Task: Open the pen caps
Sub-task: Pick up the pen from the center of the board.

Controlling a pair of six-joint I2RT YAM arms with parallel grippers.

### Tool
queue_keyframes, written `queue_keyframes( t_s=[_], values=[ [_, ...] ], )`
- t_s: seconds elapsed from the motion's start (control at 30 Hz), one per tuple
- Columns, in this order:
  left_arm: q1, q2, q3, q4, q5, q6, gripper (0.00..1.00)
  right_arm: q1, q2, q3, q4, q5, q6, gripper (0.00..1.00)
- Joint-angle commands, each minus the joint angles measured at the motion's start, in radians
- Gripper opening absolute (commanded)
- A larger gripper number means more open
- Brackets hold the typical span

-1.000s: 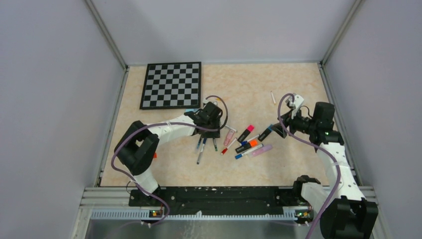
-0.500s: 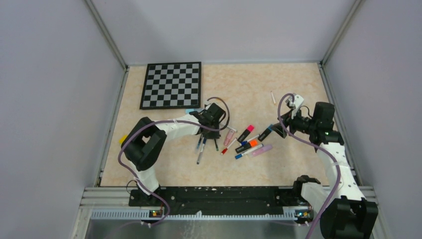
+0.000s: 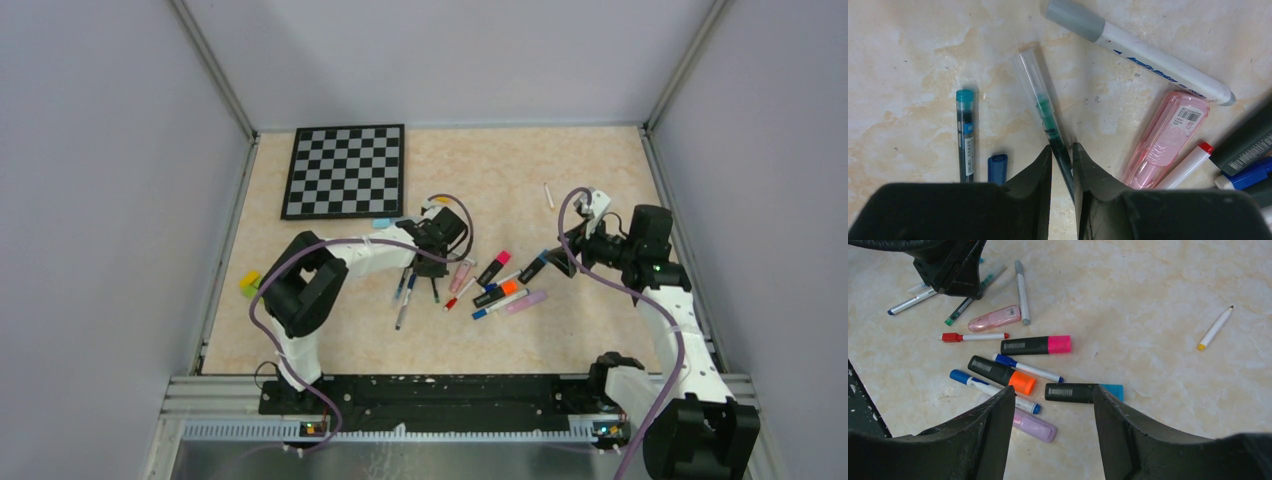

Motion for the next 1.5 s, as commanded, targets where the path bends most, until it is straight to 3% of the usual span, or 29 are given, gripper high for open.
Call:
queue_keyframes(
  t_s=[0.0, 0.07, 0.27, 0.47, 0.67, 0.87, 1.03, 1.2, 1.47],
  values=[
    [-0.005, 0.056, 0.016, -0.057, -0.044, 0.022, 0.25, -0.009, -0.002, 0.001, 0.02, -0.023, -0.009, 0.58],
    [-0.008, 0.065, 0.023, -0.057, -0.035, 0.028, 0.25, -0.009, -0.002, 0.003, 0.018, -0.025, -0.01, 0.58],
    [-0.012, 0.071, 0.032, -0.059, -0.043, 0.033, 0.09, -0.009, -0.003, 0.003, 0.015, -0.031, -0.011, 0.58],
    [-0.013, 0.017, 0.047, -0.062, -0.091, 0.036, 0.01, -0.009, -0.004, 0.007, 0.001, -0.056, -0.023, 0.58],
    [-0.012, -0.102, 0.011, 0.007, -0.071, 0.051, 0.0, -0.01, 0.006, 0.01, -0.026, -0.141, -0.037, 0.58],
    [-0.013, -0.293, -0.124, 0.191, 0.03, 0.079, 0.0, -0.008, 0.026, 0.002, -0.032, -0.276, -0.02, 0.58],
    [-0.01, -0.407, -0.239, 0.483, 0.221, 0.111, 0.0, 0.006, 0.06, -0.063, 0.166, -0.419, 0.181, 0.56],
    [-0.012, -0.415, -0.287, 0.796, 0.39, 0.049, 0.0, 0.087, 0.105, -0.12, 0.419, -0.447, 0.45, 0.56],
    [-0.049, -0.325, -0.244, 0.995, 0.385, -0.034, 0.0, 0.185, 0.139, -0.167, 0.665, -0.365, 0.738, 0.56]
  ],
)
